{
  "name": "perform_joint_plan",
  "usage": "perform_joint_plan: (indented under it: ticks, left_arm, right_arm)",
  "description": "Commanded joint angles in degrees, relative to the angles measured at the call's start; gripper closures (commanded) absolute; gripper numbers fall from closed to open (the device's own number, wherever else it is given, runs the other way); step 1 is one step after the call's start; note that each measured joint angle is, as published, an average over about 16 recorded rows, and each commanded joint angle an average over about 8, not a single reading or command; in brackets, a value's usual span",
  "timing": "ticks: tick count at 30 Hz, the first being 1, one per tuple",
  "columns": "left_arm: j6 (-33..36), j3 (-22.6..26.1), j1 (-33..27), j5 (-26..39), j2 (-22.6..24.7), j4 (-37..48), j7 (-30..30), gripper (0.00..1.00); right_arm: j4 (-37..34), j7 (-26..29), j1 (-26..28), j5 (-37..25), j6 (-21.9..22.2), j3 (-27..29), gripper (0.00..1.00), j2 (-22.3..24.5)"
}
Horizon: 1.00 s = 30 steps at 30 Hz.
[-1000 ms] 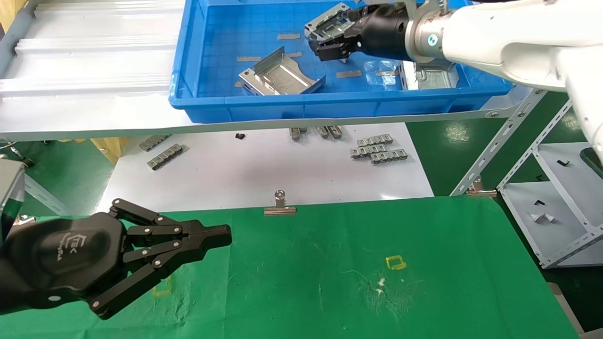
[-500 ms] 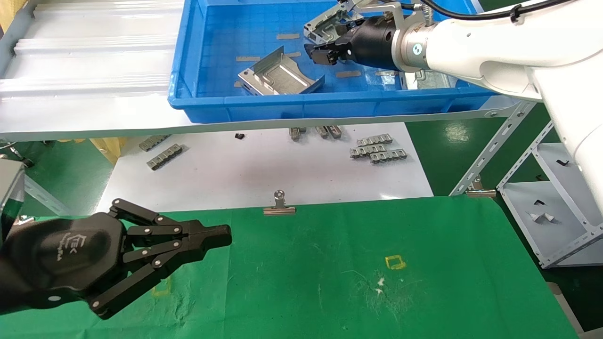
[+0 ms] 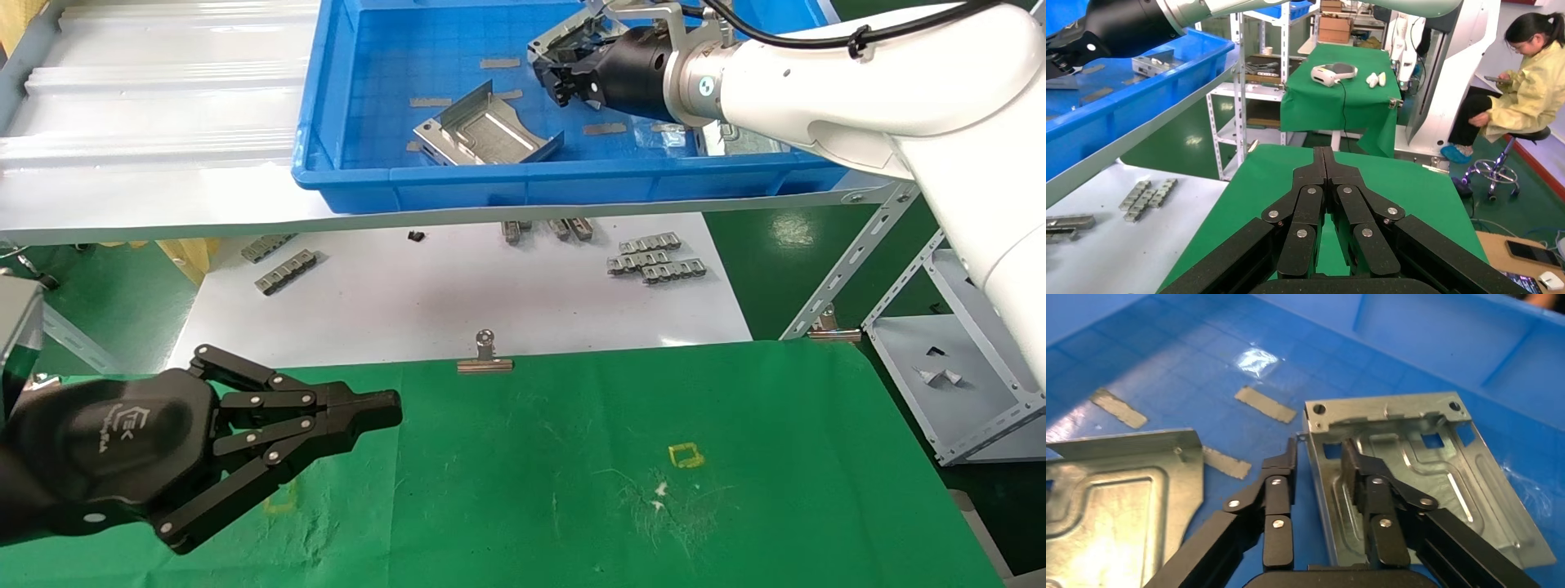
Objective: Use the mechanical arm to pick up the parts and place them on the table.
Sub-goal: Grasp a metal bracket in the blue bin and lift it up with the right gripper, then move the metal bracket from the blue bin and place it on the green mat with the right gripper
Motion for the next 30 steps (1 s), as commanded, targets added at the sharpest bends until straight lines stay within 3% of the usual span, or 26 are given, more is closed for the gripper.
perform_joint_plan:
  ticks: [1,9,16,17,24,25,30]
  left_arm:
    - [0.0,0.0,0.0,0.0,0.0,0.0,0.0,1.0]
    - [0.0,0.0,0.0,0.0,0.0,0.0,0.0,1.0]
    - [0.0,0.0,0.0,0.0,0.0,0.0,0.0,1.0]
    - [0.0,0.0,0.0,0.0,0.0,0.0,0.0,0.94]
    - [0.0,0.0,0.0,0.0,0.0,0.0,0.0,0.07]
    - [0.0,0.0,0.0,0.0,0.0,0.0,0.0,0.0]
    - [0.0,0.0,0.0,0.0,0.0,0.0,0.0,0.0]
  right_arm:
    - [0.25,0.63,-0.04,0.36,0.65,-1.08,1.0,0.04]
    - [-0.93,0.16,0.46,2.42,-0.18,-3.23,1.0,0.45]
    - [-1.77,-4.13,1.97,6.0,-3.07,-2.12,1.0,1.57]
    - [-1.67,-5.21,2.31,6.74,-3.85,-1.66,1.0,1.94]
    - [1.19,-15.61,3.95,13.34,-14.12,2.76,1.0,7.47]
    - [1.82,-17.3,3.88,14.48,-16.28,3.48,1.0,8.72]
    - [5.76,-25.91,2.42,19.74,-28.33,6.56,1.0,15.91]
